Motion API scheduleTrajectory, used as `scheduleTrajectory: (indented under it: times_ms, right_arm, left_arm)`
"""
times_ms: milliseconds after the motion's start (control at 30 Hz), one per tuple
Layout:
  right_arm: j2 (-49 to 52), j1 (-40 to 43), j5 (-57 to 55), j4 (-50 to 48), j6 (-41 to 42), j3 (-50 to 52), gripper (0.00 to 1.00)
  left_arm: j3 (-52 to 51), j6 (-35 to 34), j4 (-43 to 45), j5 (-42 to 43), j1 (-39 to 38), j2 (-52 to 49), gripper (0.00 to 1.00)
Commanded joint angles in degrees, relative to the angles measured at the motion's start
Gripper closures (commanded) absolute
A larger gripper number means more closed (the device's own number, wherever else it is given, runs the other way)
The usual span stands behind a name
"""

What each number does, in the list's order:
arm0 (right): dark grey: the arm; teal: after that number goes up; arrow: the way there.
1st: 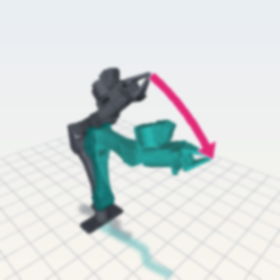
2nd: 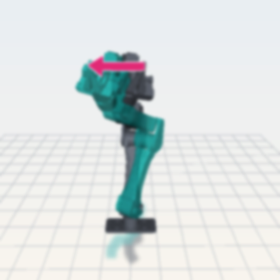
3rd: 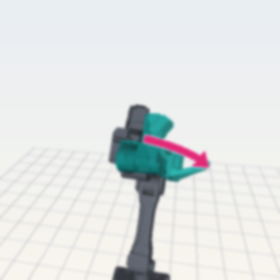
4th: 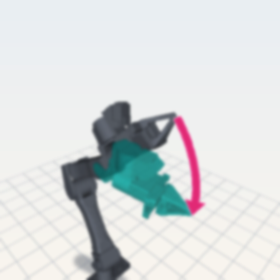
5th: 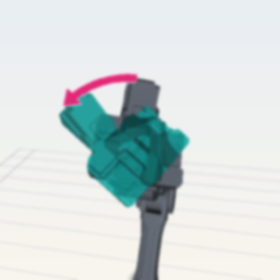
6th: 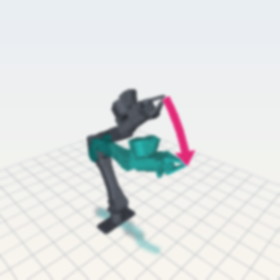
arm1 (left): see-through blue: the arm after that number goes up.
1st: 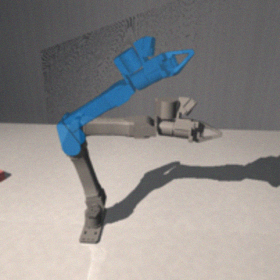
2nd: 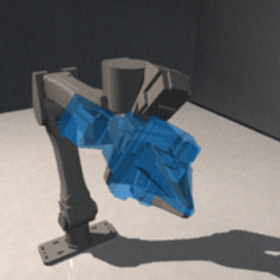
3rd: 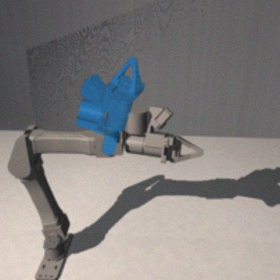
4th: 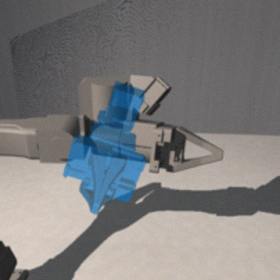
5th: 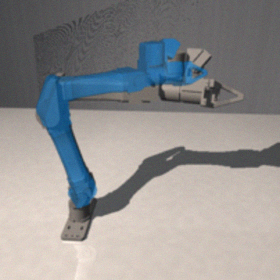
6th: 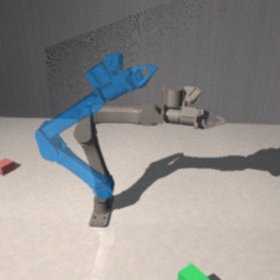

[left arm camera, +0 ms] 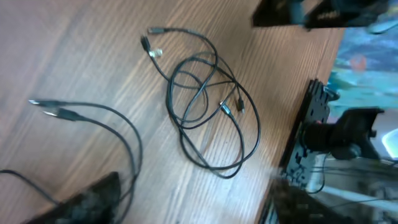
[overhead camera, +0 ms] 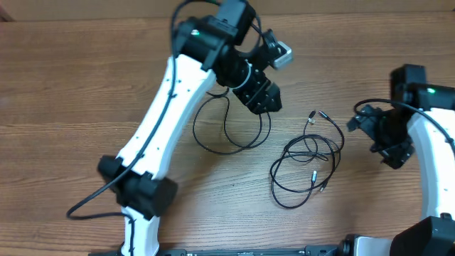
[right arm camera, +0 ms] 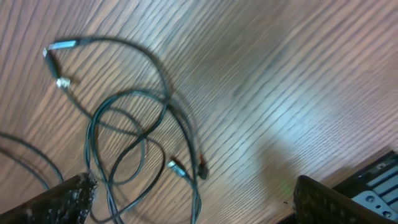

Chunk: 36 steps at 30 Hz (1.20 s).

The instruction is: Untangle cables

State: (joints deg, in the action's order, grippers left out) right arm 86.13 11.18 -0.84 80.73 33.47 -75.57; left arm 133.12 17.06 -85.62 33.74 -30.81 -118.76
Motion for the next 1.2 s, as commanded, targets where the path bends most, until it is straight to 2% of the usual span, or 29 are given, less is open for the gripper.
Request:
scheduleTrajectory:
  times_ms: [0, 167, 300, 433, 567, 700, 800, 1000, 1167]
  right_arm:
    - [-2.67, 3.43, 1.99, -0.02, -4.39, -0.46, 0.0]
    - [-2.67, 5.84, 4.59, 1.09, -8.48, -0.46, 0.0]
    - [-2.67, 5.84, 4.61, 1.14, -8.48, -0.46, 0.0]
    - [-2.67, 5.84, 4.61, 1.29, -8.48, -0.46, 0.0]
    - [-2.67, 5.84, 4.57, 1.88, -8.48, -0.46, 0.0]
    - [-2.67, 5.84, 4.57, 1.84, -8.48, -0.46, 0.0]
    - [-2.67, 5.84, 4.57, 1.77, -8.48, -0.46, 0.0]
    - [-2.67, 5.84, 4.57, 1.36, -8.5, -0.46, 0.0]
    - [-2.67, 5.84, 4.59, 1.4, -8.5, -0.46, 0.0]
  left_arm:
    - [-0.02, -5.03, -0.46, -2.56, -1.44, -3.72, 0.16]
    - [-0.02, -16.46, -4.66, -16.48, -1.9, -5.25, 0.11]
    - [-0.02, -17.66, -10.99, -20.39, -1.86, -5.22, 0.1]
    - [-1.03, -19.91, -11.21, -21.7, -1.88, -4.33, 0.0]
    - [-4.98, -21.94, -11.21, -23.45, -1.86, -0.31, 0.01]
    - [-13.55, -25.97, -11.21, -30.25, -0.92, 7.82, 0.0]
    - [-19.37, -28.3, -10.88, -32.17, 0.63, 14.19, 0.0]
    - [-31.69, -35.26, 1.9, -34.07, 5.38, 26.47, 0.0]
    - [-40.54, -38.97, 14.69, -35.01, 7.5, 28.94, 0.0]
